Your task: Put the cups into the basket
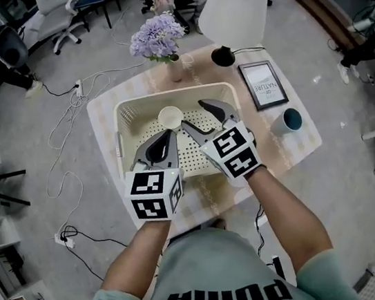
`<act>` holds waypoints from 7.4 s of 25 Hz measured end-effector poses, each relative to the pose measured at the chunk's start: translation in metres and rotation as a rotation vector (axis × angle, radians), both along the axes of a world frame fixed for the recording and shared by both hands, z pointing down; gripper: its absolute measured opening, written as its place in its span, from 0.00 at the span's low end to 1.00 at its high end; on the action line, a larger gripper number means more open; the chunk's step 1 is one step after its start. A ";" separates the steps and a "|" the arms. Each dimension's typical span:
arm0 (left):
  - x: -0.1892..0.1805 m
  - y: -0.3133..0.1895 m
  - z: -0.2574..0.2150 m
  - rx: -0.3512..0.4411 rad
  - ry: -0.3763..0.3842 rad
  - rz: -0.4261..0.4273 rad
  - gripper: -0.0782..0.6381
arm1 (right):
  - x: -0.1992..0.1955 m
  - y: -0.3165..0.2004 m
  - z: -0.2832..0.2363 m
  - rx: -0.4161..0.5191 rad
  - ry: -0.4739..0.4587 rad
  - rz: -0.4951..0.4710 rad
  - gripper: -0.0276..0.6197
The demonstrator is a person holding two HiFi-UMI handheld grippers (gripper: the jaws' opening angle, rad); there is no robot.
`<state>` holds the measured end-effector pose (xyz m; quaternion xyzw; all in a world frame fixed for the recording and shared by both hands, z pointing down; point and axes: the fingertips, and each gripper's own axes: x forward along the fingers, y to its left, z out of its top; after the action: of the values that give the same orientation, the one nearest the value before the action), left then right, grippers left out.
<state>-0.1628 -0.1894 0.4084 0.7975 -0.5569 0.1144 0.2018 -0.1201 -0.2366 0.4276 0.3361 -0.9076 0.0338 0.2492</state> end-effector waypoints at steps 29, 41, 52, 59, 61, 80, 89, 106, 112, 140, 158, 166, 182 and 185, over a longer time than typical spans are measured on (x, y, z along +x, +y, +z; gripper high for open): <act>0.227 0.097 -0.011 0.097 0.017 0.478 0.11 | 0.257 0.158 -0.051 0.116 -0.134 0.677 0.07; 0.256 0.127 0.006 0.081 -0.006 0.582 0.11 | 0.272 0.203 -0.022 0.089 -0.110 0.768 0.07; 0.250 0.126 0.007 0.091 -0.029 0.605 0.11 | 0.268 0.200 -0.018 0.078 -0.097 0.788 0.07; 0.242 0.112 0.007 0.093 -0.031 0.602 0.11 | 0.263 0.191 -0.016 0.072 -0.095 0.813 0.07; 0.239 0.107 0.007 0.094 -0.030 0.602 0.11 | 0.261 0.187 -0.014 0.069 -0.094 0.821 0.07; 0.236 0.054 -0.009 0.112 0.014 0.635 0.11 | 0.264 0.137 -0.014 0.071 -0.063 0.877 0.08; 0.251 0.033 -0.004 0.093 -0.025 0.520 0.11 | 0.292 0.102 -0.001 0.053 -0.062 0.805 0.36; 0.300 -0.022 0.030 -0.007 -0.130 0.284 0.11 | 0.338 0.011 0.058 -0.090 0.005 0.530 0.59; 0.302 -0.036 0.039 -0.030 -0.149 0.243 0.11 | 0.336 -0.006 0.081 -0.149 0.021 0.482 0.61; 0.304 -0.037 0.033 -0.006 -0.124 0.274 0.11 | 0.338 -0.009 0.077 -0.087 0.013 0.448 0.61; 0.211 -0.021 -0.024 0.088 -0.084 0.099 0.11 | 0.246 0.015 -0.041 0.063 -0.102 0.254 0.61; 0.113 -0.007 -0.028 0.091 -0.096 -0.088 0.11 | 0.166 0.023 -0.054 0.057 -0.129 0.112 0.61; -0.028 0.034 -0.021 0.074 -0.086 -0.356 0.11 | 0.009 0.048 -0.036 -0.040 -0.154 -0.309 0.61; -0.043 0.040 -0.023 0.065 -0.085 -0.377 0.11 | -0.011 0.059 -0.031 -0.045 -0.124 -0.402 0.61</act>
<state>-0.2062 -0.1493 0.3849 0.6797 -0.7077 0.0901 0.1703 -0.1307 -0.1774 0.3969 0.1399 -0.9690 0.0242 0.2023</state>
